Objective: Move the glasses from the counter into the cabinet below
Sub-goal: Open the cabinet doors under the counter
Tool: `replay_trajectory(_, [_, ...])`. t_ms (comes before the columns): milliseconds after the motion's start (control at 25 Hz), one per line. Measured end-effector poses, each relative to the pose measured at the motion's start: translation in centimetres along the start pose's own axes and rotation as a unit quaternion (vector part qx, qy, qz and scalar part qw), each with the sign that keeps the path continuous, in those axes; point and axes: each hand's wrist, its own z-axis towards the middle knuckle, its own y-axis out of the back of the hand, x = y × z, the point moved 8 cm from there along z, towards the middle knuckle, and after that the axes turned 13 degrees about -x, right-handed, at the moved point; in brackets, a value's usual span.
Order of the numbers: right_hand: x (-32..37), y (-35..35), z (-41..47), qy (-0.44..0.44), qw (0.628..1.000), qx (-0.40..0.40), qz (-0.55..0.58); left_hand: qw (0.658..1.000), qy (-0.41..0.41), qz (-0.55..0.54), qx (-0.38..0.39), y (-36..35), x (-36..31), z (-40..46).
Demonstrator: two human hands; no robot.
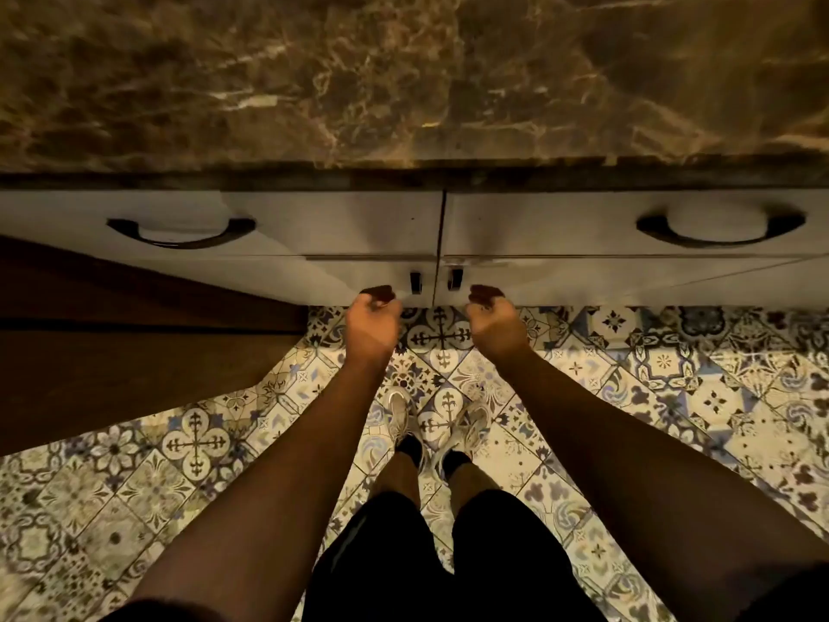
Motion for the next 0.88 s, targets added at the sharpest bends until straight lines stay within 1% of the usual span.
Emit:
replay_trajectory(40, [0.3, -0.3, 0.4, -0.007, 1.0, -0.012, 0.019, 1.0, 0.003, -0.006, 0.0, -0.6, -0.1, 0.4])
replay_trajectory(80, [0.1, -0.7, 0.8, -0.023, 1.0, -0.018, 0.012, 1.0, 0.007, 0.0, -0.003, -0.9, 0.0, 0.6])
replay_trajectory(200, [-0.5, -2.2, 1.7, -0.049, 0.999, -0.005, -0.013, 1.0, 0.005, 0.014, 0.003, -2.4, 0.7, 1.0])
replay_trajectory(320, [-0.8, -2.6, 2.3, -0.038, 0.999, -0.023, -0.015, 1.0, 0.01, 0.019, 0.012, -3.2, 1.3, 1.2])
replay_trajectory(400, [-1.0, -2.7, 2.1, -0.042, 0.998, -0.043, 0.005, 1.0, 0.018, 0.013, 0.011, -3.6, 1.8, 1.4])
replay_trajectory(480, [-0.9, -3.0, 1.8, -0.024, 0.998, -0.051, 0.017, 1.0, 0.028, 0.001, 0.001, -3.7, 2.2, 1.5])
replay_trajectory(560, [-0.8, -3.3, 1.5, -0.006, 0.999, -0.05, 0.001, 1.0, 0.029, -0.004, 0.003, -3.8, 2.5, 1.4])
replay_trajectory(680, [-1.4, -3.5, 1.4, -0.007, 0.997, -0.048, -0.066, 0.999, 0.009, -0.001, 0.031, -3.9, 2.6, 0.7])
replay_trajectory(720, [-1.5, -3.5, 1.1, -0.005, 0.997, -0.041, -0.072, 0.999, -0.001, 0.005, 0.039, -3.9, 2.7, 0.4])
replay_trajectory(800, [-1.8, -3.3, 0.4, -0.014, 0.998, -0.04, -0.039, 0.999, -0.014, 0.017, 0.044, -3.5, 2.7, 0.2])
replay_trajectory(880, [-2.0, -2.9, -0.4, -0.009, 0.999, -0.035, -0.031, 0.998, -0.018, 0.031, 0.06, -3.2, 3.1, 0.1])
